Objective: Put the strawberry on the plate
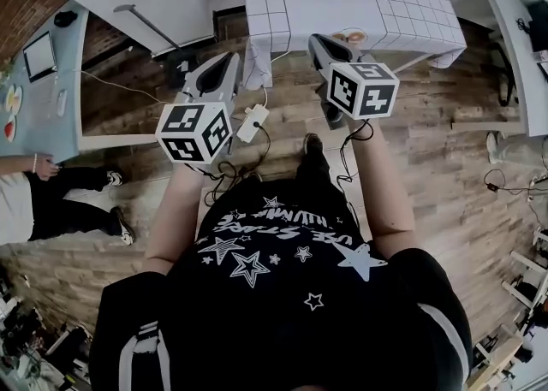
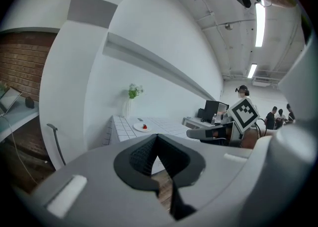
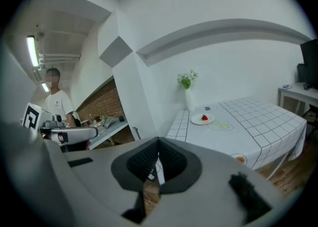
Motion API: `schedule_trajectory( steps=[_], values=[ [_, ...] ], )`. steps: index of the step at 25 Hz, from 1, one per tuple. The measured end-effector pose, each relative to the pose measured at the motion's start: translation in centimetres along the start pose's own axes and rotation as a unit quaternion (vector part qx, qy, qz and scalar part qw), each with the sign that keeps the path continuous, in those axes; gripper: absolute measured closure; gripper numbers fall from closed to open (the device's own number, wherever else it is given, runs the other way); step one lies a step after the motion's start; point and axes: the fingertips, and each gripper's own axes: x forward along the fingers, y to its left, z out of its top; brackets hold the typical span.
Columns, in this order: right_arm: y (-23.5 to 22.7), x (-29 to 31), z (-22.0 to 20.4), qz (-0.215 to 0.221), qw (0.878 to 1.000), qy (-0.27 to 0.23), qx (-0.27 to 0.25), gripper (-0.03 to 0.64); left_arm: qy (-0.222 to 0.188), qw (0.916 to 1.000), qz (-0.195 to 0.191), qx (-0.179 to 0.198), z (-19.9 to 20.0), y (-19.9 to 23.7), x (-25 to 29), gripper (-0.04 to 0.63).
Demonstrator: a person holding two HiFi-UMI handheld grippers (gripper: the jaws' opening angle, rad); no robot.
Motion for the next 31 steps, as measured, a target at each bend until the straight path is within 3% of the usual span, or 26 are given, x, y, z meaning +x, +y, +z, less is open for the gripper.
schedule_trajectory(
  steps=[14,31],
  values=[
    [7.4,-6.8,-1.4,-0.085,0.996,-0.030,0.001,0.603,-0.019,0.9949,-0.097,0.021,0.6,-1.4,-6.5,0.586],
    [10.1,-12.0,-3.6,-0.129,0.991,-0.033,0.007,0.603,-0.028,0.9893,-0.141,0.024,0.1,-4.0,-9.9,0.586]
  ],
)
